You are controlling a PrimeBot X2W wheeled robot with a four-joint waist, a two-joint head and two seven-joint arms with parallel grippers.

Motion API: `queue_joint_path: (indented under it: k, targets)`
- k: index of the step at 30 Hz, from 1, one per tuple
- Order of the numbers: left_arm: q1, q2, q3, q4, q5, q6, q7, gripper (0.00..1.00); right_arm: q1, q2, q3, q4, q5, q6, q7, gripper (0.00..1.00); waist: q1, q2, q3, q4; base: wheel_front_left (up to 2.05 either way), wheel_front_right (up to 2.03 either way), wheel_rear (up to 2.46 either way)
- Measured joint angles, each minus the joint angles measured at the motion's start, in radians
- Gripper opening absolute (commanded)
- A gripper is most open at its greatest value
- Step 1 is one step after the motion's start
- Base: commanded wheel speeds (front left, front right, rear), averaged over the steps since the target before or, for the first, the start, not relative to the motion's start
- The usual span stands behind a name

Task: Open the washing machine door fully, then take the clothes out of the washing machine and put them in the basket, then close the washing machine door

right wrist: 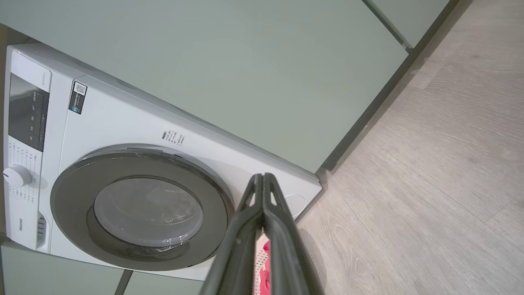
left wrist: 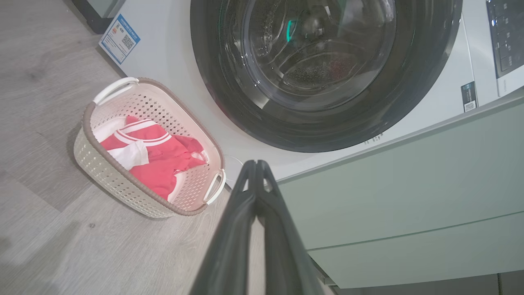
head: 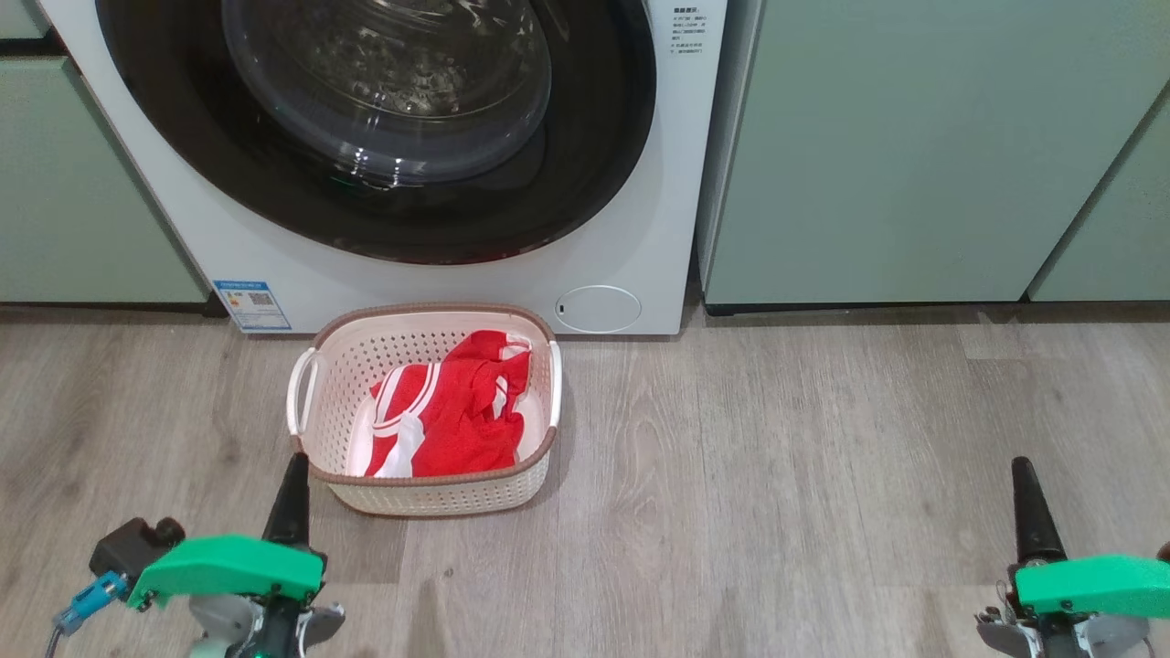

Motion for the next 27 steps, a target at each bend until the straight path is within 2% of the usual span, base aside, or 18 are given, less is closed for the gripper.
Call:
queue_joint_path:
  k: [27]
  targets:
    - [0.001,-0.016,0.013,-0.081,-0.281,0.000,0.079,0.00,-0.022,0.008,-0.037,-0.013,0.265,0.000,0.077,0.00,0.0000,0.0000,0.013,0.012,0.00,0.00,0.00]
